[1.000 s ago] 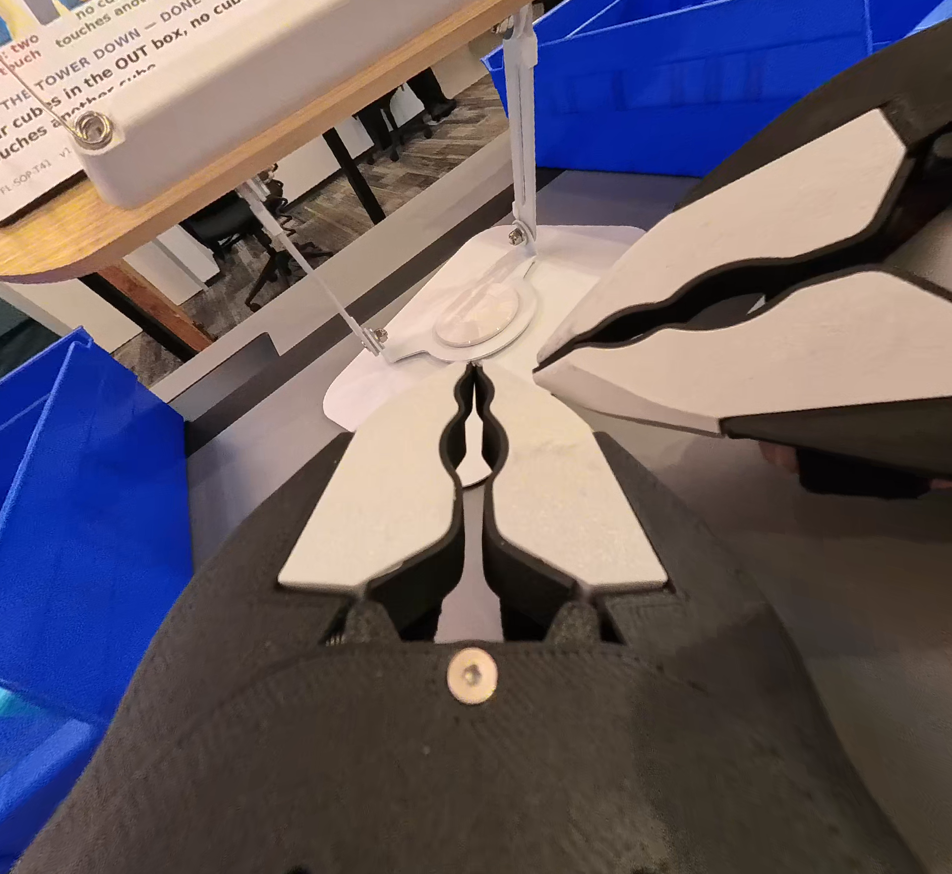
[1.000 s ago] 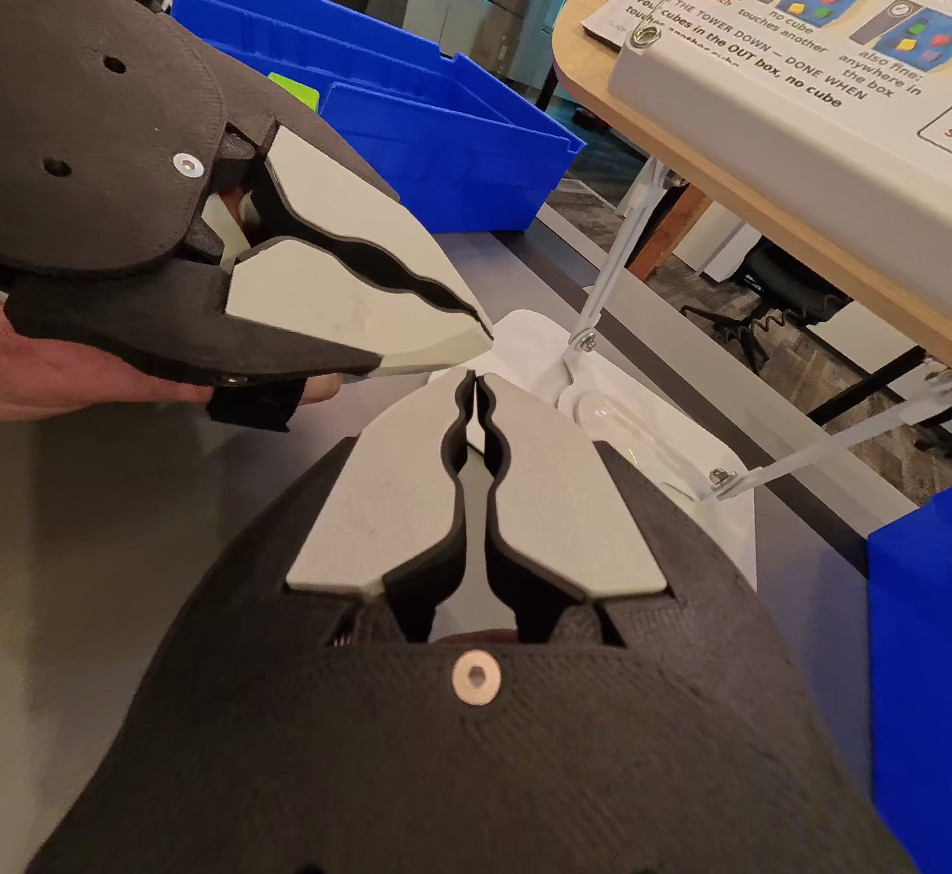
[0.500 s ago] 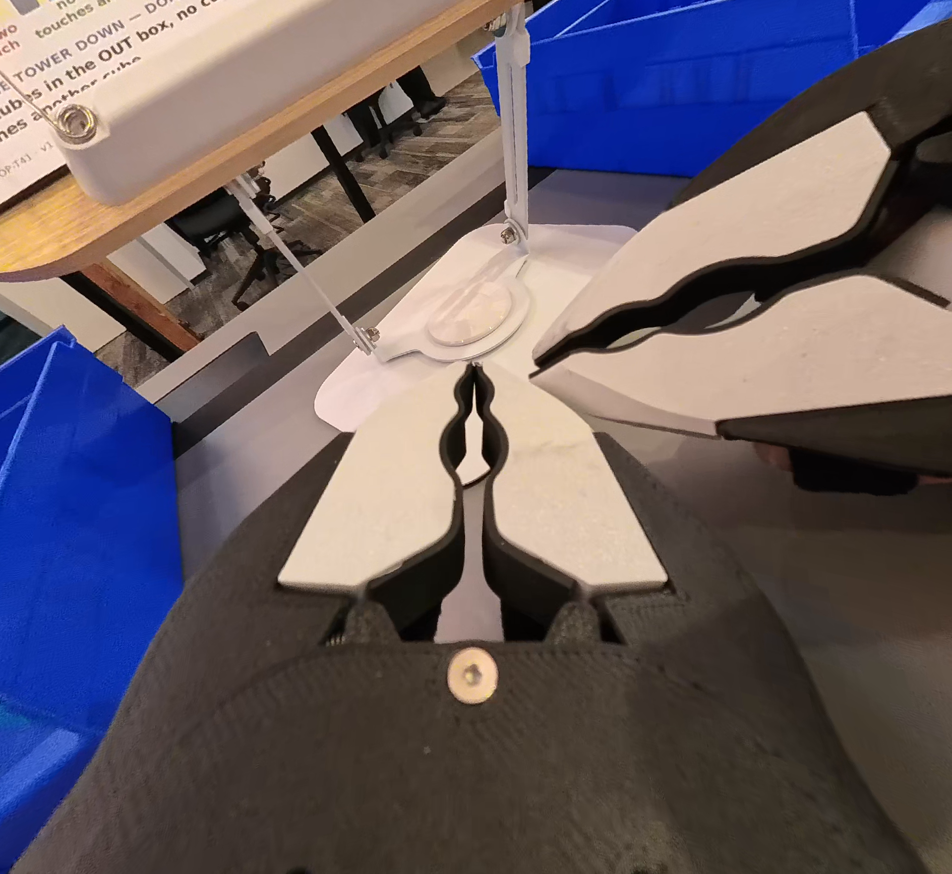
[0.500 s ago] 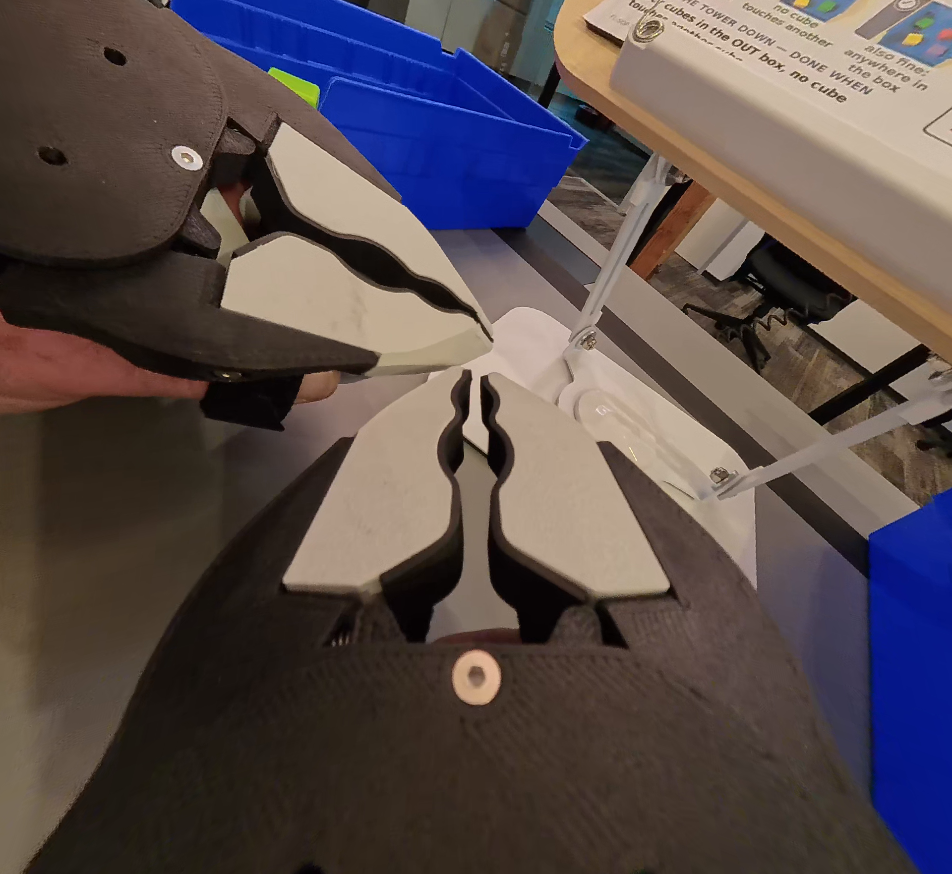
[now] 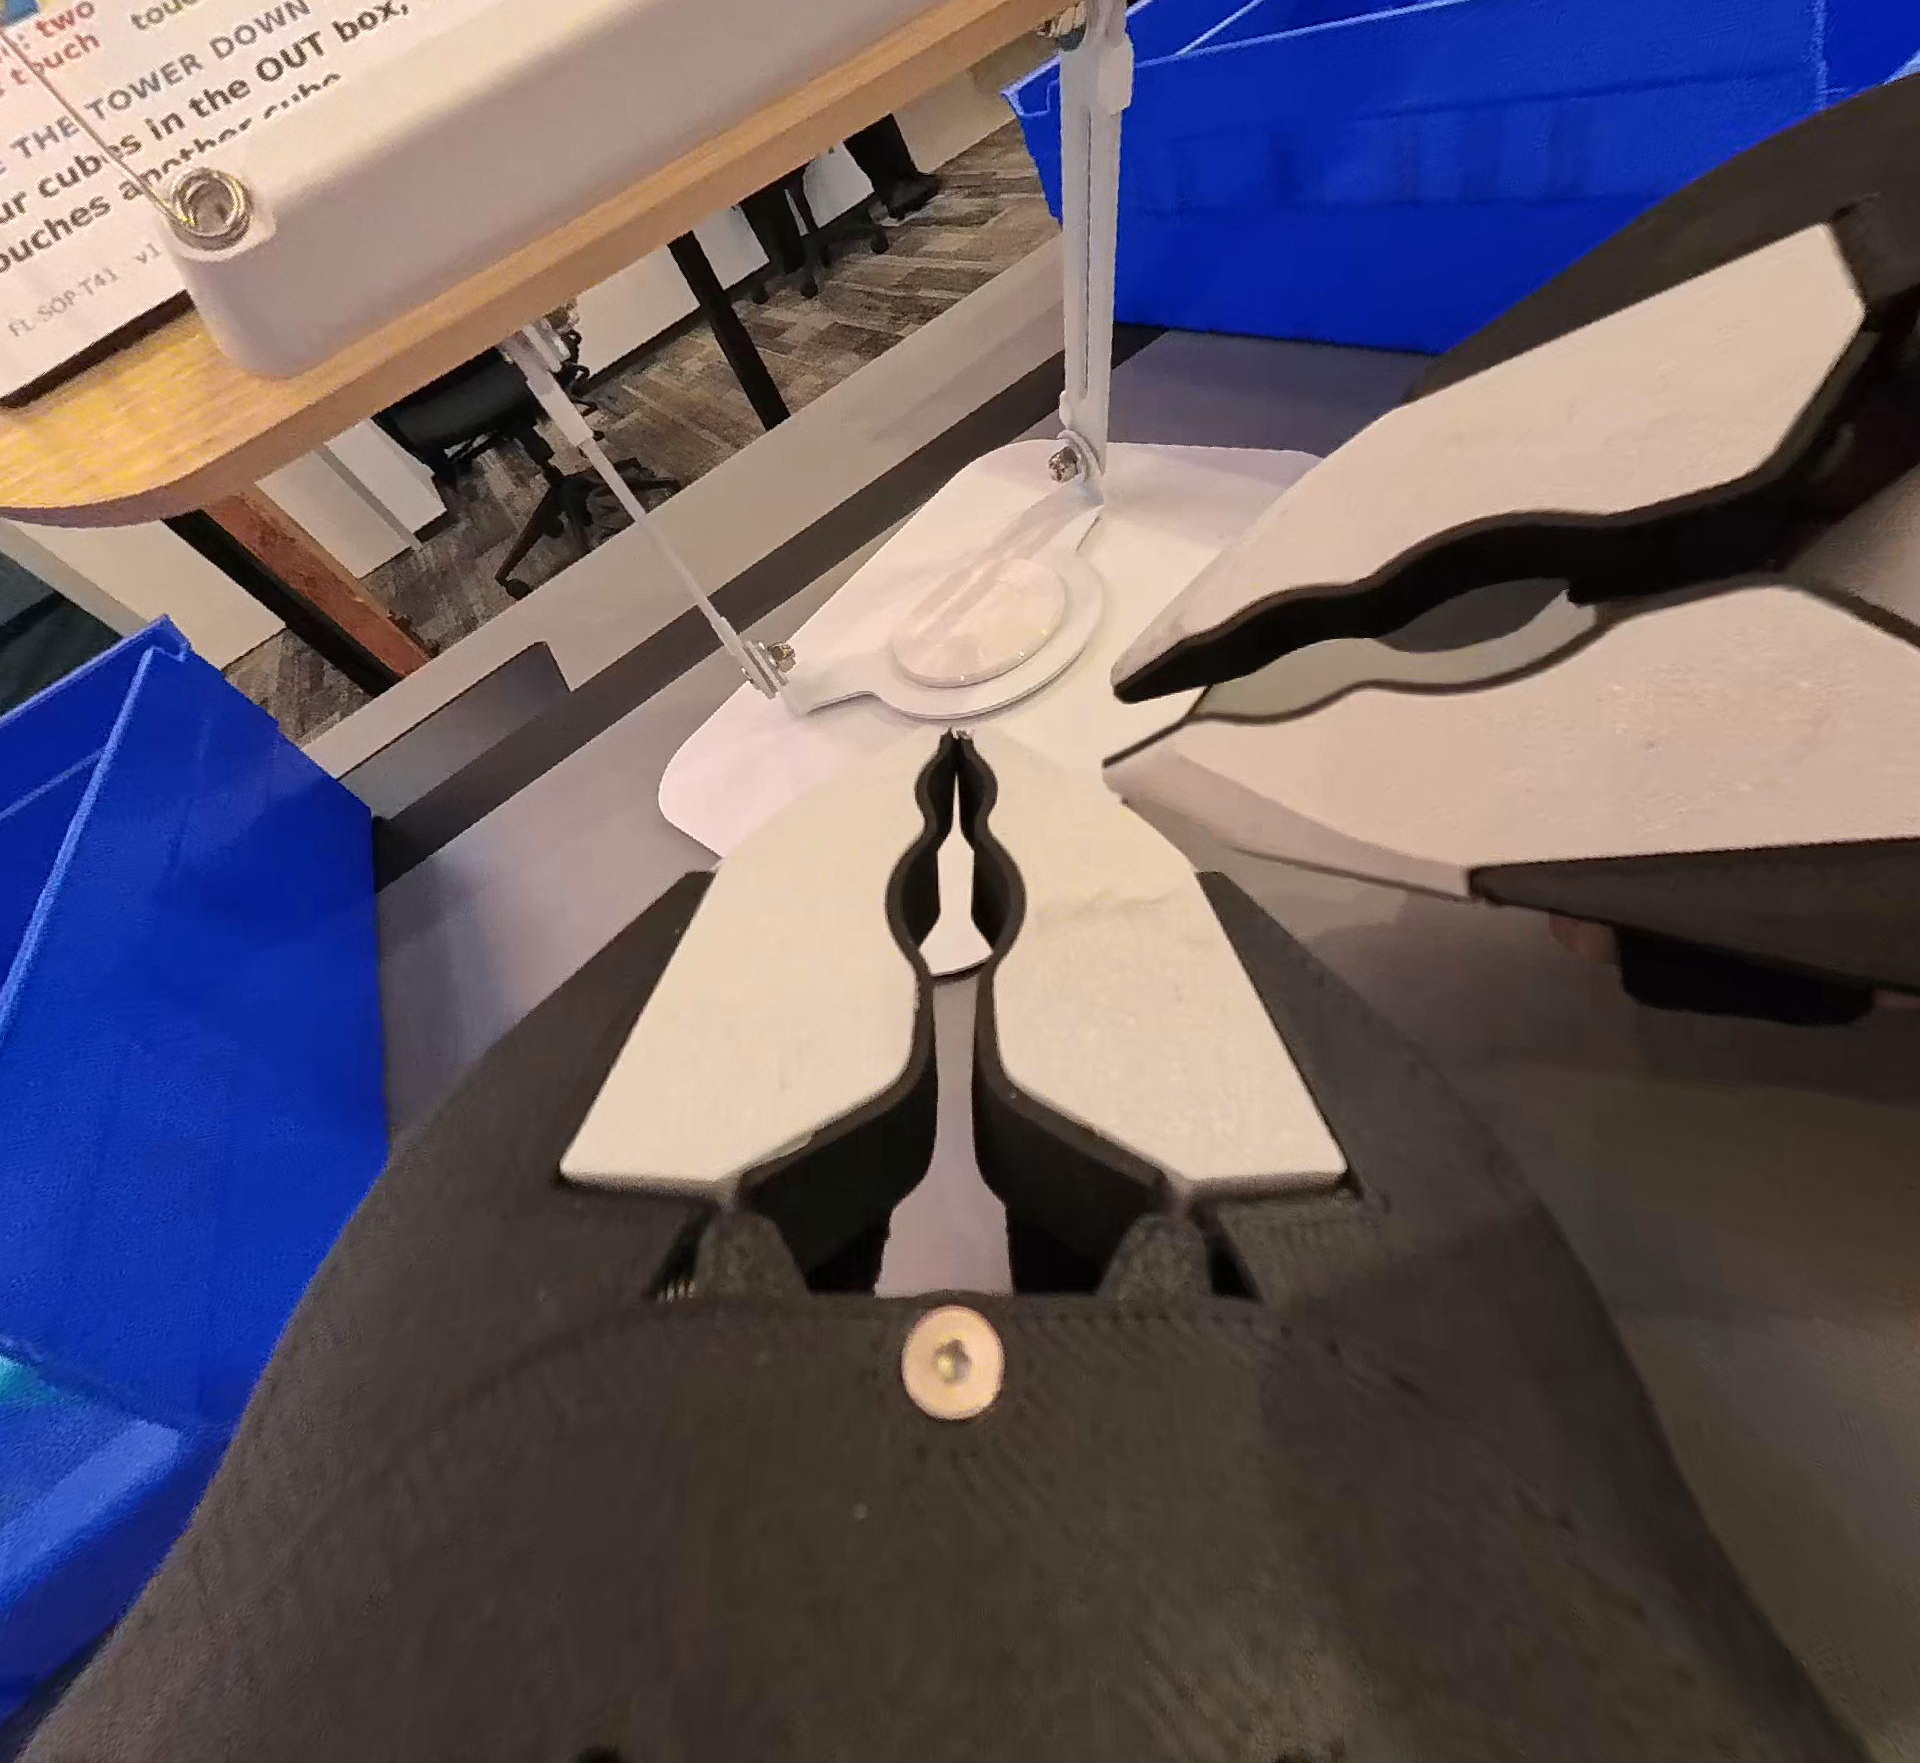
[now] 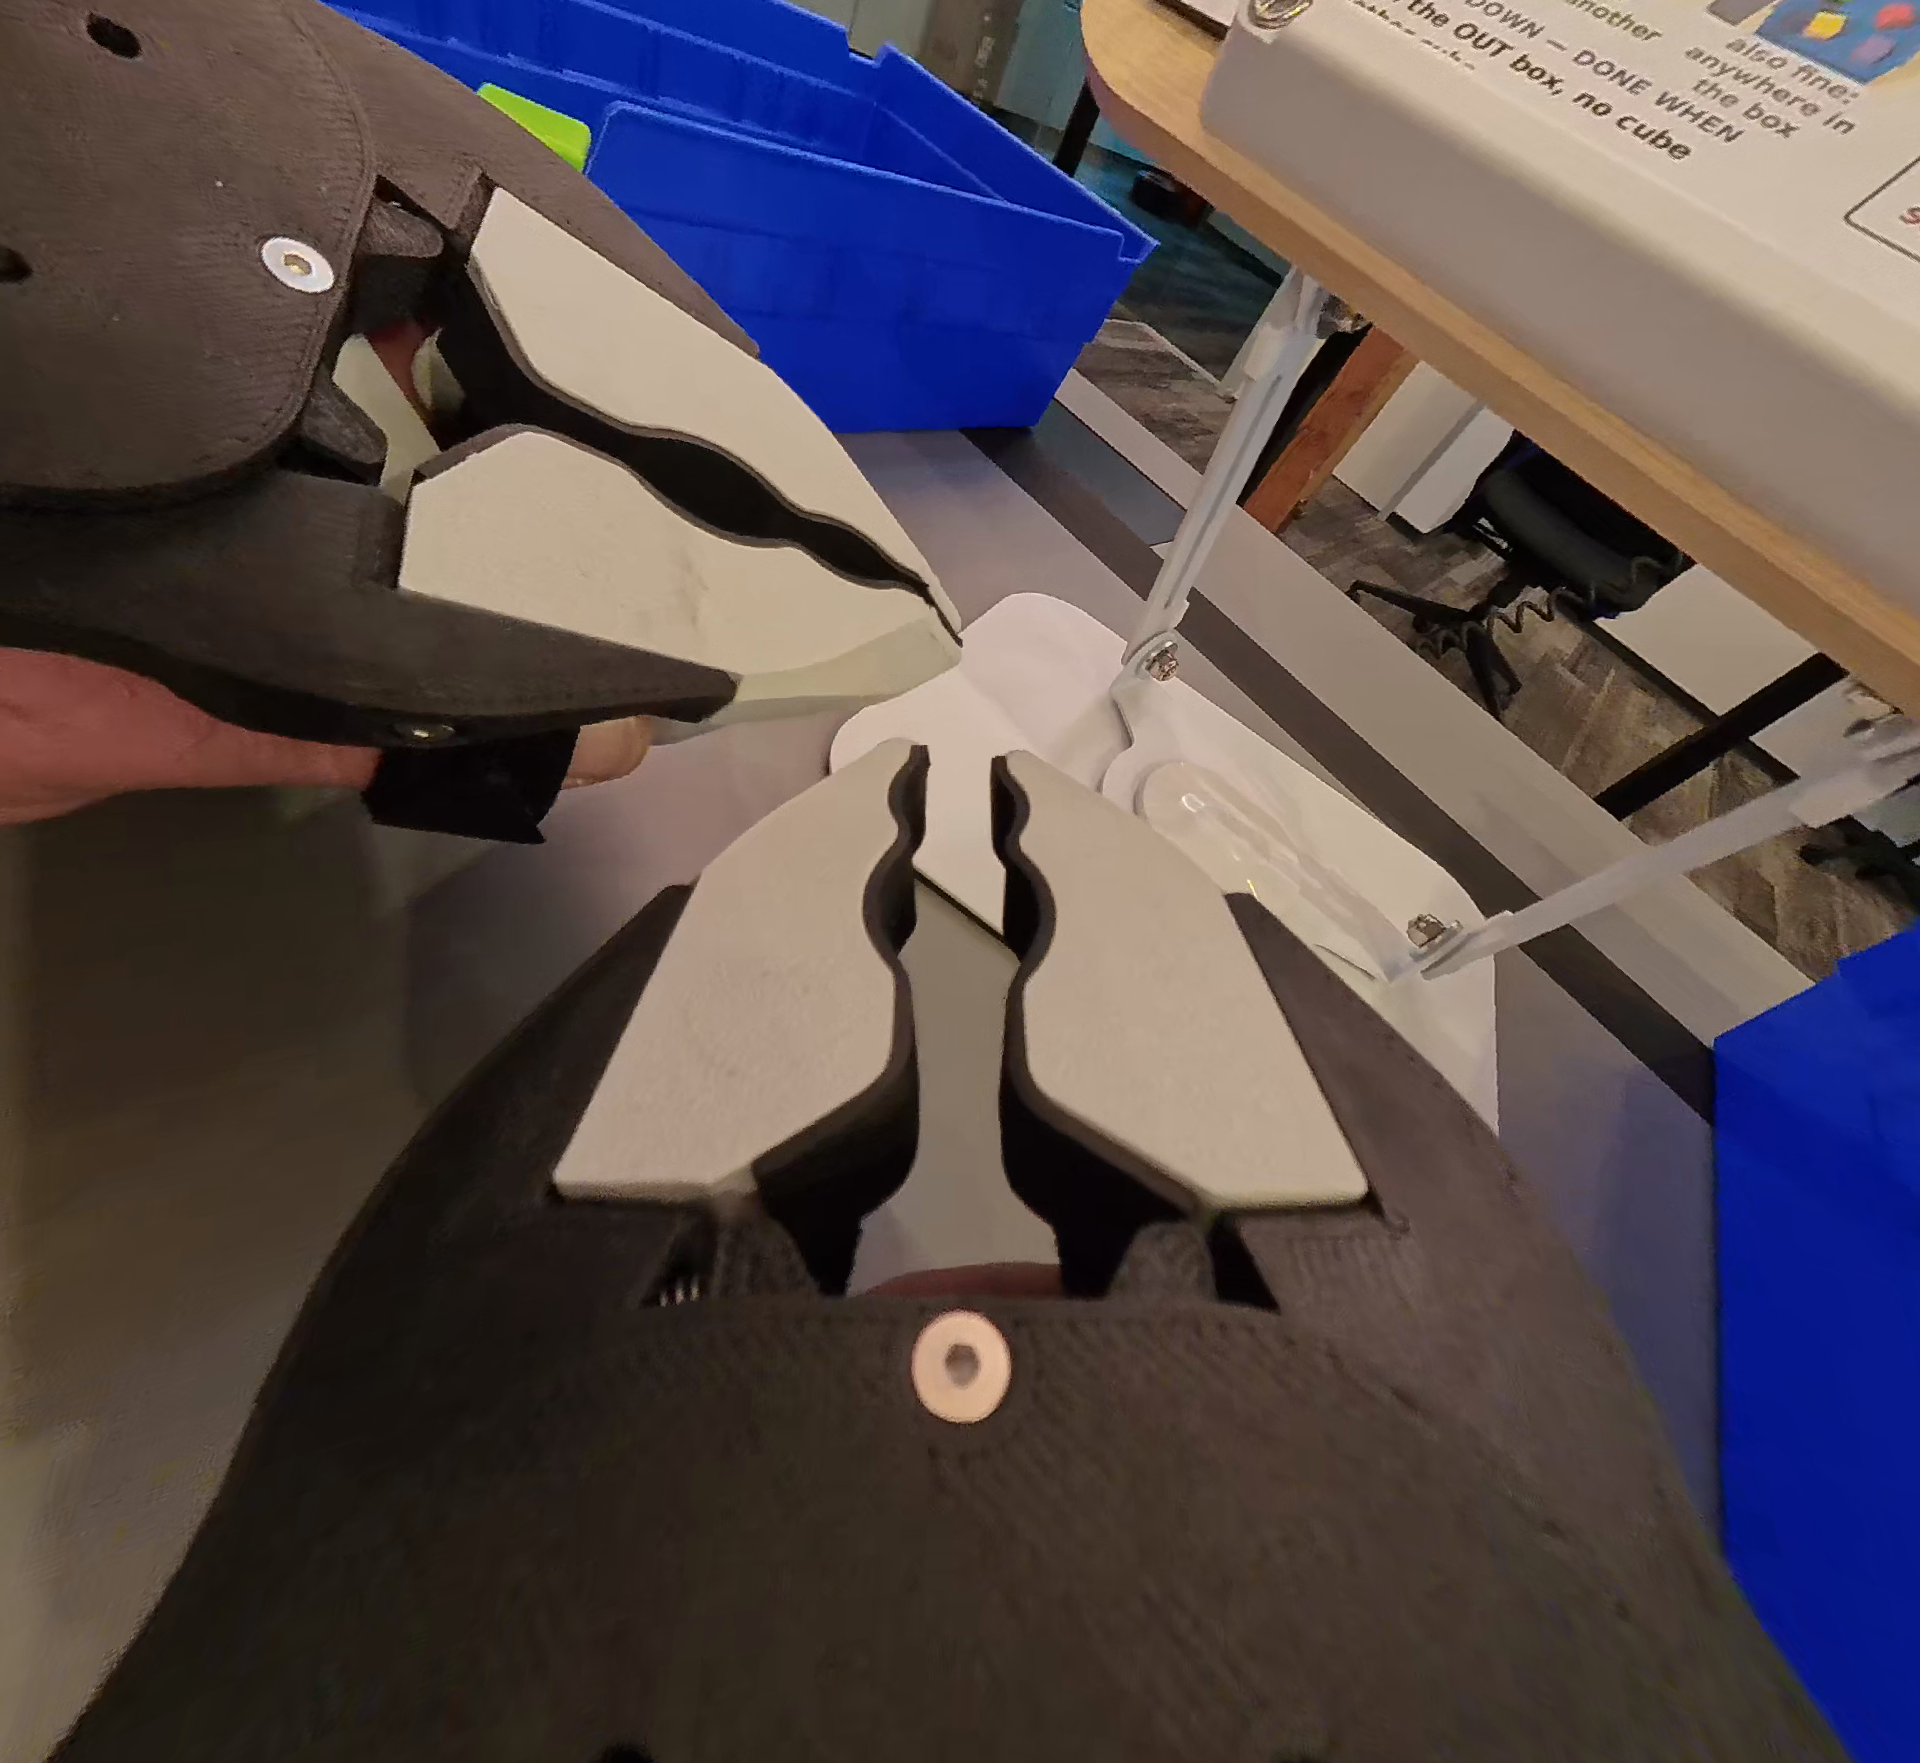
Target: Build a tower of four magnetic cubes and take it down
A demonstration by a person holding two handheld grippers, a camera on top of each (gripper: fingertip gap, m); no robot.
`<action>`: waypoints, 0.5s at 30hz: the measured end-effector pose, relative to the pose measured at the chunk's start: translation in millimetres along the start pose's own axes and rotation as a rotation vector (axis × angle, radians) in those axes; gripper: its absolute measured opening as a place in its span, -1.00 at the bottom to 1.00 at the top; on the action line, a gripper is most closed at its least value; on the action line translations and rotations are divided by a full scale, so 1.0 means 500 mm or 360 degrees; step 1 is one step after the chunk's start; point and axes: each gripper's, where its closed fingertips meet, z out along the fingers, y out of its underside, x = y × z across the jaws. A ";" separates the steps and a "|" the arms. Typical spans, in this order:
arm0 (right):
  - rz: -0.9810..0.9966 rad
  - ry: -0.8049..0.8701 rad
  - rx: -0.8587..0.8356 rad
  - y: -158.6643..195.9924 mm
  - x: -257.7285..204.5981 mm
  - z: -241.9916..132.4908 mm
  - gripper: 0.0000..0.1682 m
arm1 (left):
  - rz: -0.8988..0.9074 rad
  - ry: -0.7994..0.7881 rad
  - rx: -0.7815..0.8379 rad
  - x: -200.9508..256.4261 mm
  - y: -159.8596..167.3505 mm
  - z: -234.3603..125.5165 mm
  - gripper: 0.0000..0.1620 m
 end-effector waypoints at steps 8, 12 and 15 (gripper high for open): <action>-0.0028 0.0059 -0.0049 0.009 0.008 0.005 -0.83 | 0.0006 0.0011 -0.0002 0.002 0.000 0.000 -1.00; -0.0015 0.0102 -0.0081 0.016 0.019 0.007 -0.83 | 0.0011 0.0011 -0.0007 0.003 0.001 0.001 -1.00; -0.0025 0.0111 -0.0092 0.018 0.020 0.008 -0.84 | 0.0013 0.0009 -0.0010 0.003 0.001 0.001 -1.00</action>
